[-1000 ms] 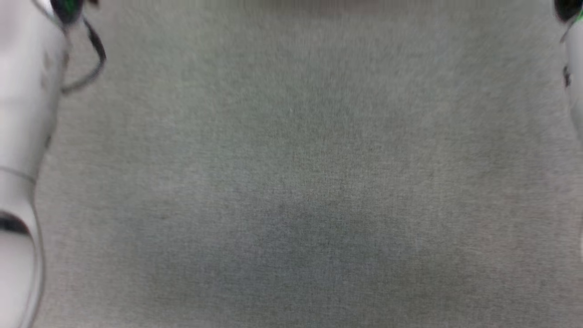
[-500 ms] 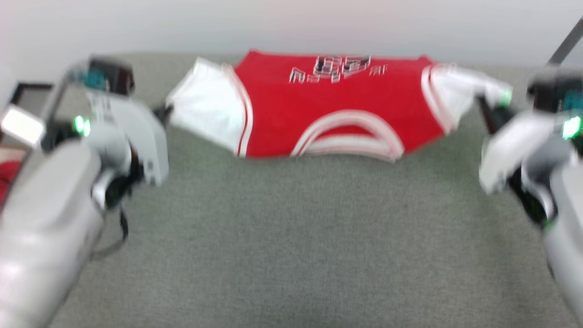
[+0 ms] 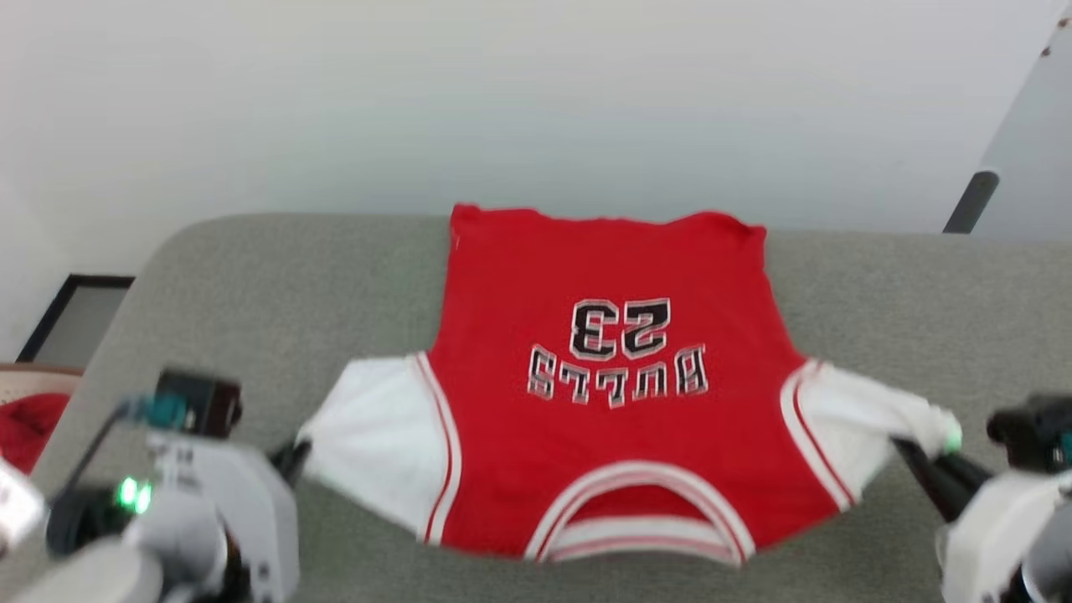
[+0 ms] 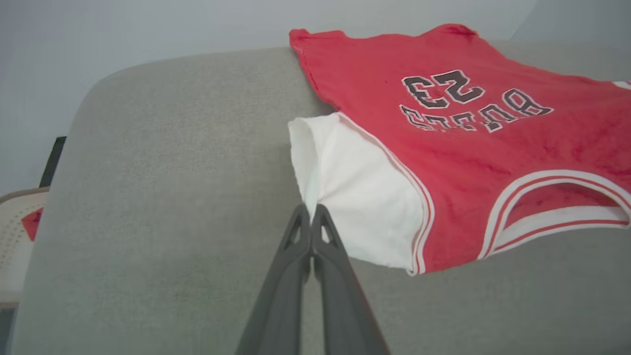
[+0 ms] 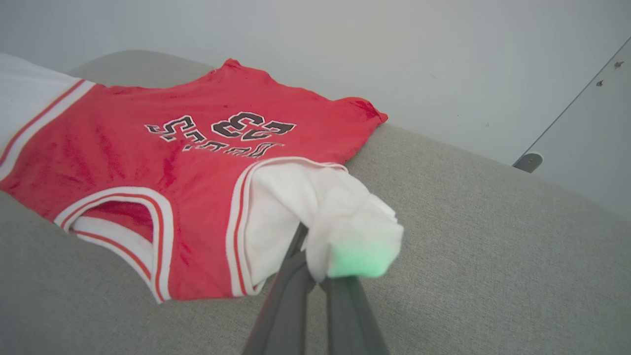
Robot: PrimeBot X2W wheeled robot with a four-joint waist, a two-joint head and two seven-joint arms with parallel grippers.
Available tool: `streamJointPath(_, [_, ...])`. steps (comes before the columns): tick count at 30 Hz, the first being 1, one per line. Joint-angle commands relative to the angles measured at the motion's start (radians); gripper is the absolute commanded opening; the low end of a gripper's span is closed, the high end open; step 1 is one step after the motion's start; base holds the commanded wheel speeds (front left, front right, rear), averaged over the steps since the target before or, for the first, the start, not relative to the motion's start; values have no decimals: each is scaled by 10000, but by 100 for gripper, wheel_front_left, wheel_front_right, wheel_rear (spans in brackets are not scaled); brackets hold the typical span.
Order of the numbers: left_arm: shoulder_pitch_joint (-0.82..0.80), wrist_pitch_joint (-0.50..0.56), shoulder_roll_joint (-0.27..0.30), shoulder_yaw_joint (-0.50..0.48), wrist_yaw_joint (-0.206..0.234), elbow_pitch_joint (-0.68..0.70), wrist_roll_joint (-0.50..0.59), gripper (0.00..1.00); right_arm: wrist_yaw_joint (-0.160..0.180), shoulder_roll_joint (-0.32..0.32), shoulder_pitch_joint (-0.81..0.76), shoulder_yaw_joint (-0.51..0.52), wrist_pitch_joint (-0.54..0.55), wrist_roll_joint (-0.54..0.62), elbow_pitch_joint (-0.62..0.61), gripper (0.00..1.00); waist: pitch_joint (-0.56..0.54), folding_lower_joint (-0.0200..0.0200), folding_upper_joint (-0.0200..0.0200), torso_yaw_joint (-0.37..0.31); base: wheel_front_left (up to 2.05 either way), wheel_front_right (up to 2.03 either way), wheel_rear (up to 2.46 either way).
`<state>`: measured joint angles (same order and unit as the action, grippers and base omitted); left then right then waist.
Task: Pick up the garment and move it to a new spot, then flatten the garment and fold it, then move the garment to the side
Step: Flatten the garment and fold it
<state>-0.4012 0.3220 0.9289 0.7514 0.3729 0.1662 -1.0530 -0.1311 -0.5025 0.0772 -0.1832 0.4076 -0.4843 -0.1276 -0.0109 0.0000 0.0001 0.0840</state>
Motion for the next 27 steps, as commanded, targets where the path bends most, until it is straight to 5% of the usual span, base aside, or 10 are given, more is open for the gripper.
streamJointPath(1, [465, -45, 173, -53, 381, 483, -138, 0, 5, -127, -422, 154, 229, -32, -292, 0, -123, 0, -1, -109, 0, 0, 0])
streamJointPath(6, [1953, -417, 790, -89, 1570, 1993, -300, 0, 5, -279, -1805, 618, 1044, -286, -1235, 0, -70, 0, -1, -94, 0, 0, 0])
streamJointPath(11, [2829, -792, 764, 27, 2107, 2635, -415, 0, 5, -371, -2899, 794, 1536, -448, -1703, 0, 44, 0, -1, -16, 0, 0, 0])
streamJointPath(23, [3006, -1328, 195, 316, 1934, 2059, -123, 0, 5, -149, -2928, 437, 2040, -169, -1271, 0, 495, 0, -1, 7, 0, 0, 0])
streamJointPath(26, [2876, -1375, -38, 373, 1860, 1839, -80, 0, 5, -6, -2644, 480, 2251, -135, -1092, 46, 628, 0, -1, -35, 0, 0, 0])
streamJointPath(27, [2838, -1405, -106, 382, 1849, 1785, -55, 0, 5, 35, -2600, 486, 2325, -112, -1077, 84, 676, 0, -1, -53, 0, 0, 0])
